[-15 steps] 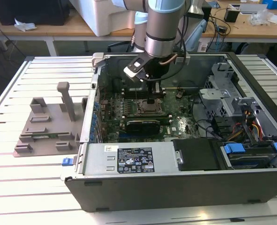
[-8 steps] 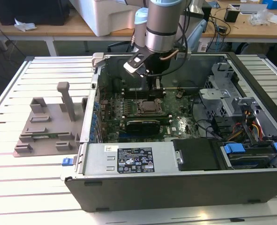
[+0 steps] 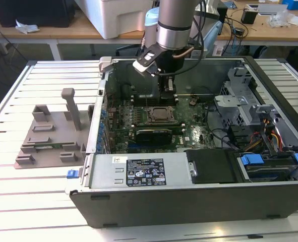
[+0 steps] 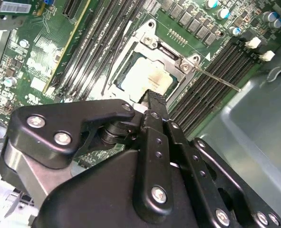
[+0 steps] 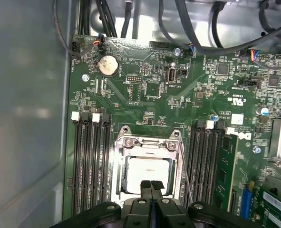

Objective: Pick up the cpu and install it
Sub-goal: 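Close the cpu cover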

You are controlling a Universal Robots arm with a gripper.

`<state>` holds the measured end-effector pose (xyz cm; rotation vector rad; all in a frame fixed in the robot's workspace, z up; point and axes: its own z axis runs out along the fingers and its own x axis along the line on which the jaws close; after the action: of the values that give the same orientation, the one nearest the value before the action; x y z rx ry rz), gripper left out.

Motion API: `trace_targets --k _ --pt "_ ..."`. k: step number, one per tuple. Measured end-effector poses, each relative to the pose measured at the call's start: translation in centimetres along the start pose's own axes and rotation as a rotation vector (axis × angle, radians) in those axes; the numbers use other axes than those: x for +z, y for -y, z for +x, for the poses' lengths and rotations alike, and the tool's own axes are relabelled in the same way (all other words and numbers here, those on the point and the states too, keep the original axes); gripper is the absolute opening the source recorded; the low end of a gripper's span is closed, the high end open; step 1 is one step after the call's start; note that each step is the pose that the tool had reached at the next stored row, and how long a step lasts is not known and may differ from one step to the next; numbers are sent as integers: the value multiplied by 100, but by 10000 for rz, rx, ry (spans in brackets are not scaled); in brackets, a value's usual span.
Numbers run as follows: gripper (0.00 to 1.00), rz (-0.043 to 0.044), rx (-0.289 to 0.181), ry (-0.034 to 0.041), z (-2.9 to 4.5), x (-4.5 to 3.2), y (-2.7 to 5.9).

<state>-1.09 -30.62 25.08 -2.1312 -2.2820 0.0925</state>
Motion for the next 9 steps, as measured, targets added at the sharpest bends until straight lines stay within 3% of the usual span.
trace_targets --k 9 --pt "11 0 0 1 -7 -238 13"
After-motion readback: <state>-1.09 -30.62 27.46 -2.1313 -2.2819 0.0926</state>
